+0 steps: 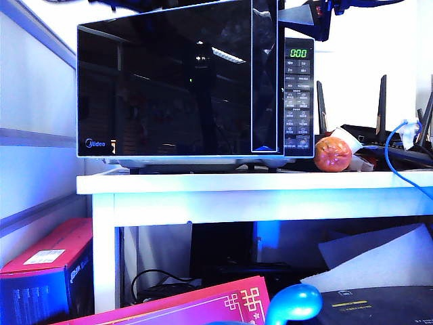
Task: Open the microwave door, place the orange inside the microwave, then close the microwave door.
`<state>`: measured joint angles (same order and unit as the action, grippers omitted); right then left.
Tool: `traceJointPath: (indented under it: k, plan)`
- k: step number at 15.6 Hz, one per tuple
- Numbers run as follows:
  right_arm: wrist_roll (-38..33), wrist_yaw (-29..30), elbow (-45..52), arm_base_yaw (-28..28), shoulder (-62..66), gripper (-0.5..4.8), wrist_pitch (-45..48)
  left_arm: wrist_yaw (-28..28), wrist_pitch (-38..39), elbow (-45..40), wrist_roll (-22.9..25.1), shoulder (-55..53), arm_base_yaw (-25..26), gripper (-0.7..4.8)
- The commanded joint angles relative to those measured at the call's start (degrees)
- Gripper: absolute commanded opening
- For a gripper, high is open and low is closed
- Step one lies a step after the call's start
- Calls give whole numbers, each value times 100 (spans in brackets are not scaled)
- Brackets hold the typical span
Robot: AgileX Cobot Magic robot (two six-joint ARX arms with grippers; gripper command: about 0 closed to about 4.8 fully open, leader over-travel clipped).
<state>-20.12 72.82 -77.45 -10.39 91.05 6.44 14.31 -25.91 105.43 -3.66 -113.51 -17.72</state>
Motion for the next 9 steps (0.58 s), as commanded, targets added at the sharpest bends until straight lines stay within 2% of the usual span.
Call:
traceJointPath:
  k: [1,3,4,5,9]
  plan:
    - [63,874,-210,-179,-240,310,887,-120,356,28,129,-48,-7,-5]
    - [66,866,-210,-179,-240,321,914,-164,850,26,345,-63,-7,-5]
    - [63,798,-210,-177,-240,383,927,-160,914,26,345,-68,-7,-5]
    - [63,785,-210,-175,-240,421,927,-162,916,26,348,-68,-7,-5]
    - [63,785,-210,-127,-251,423,927,-164,1056,26,372,-70,-7,-5]
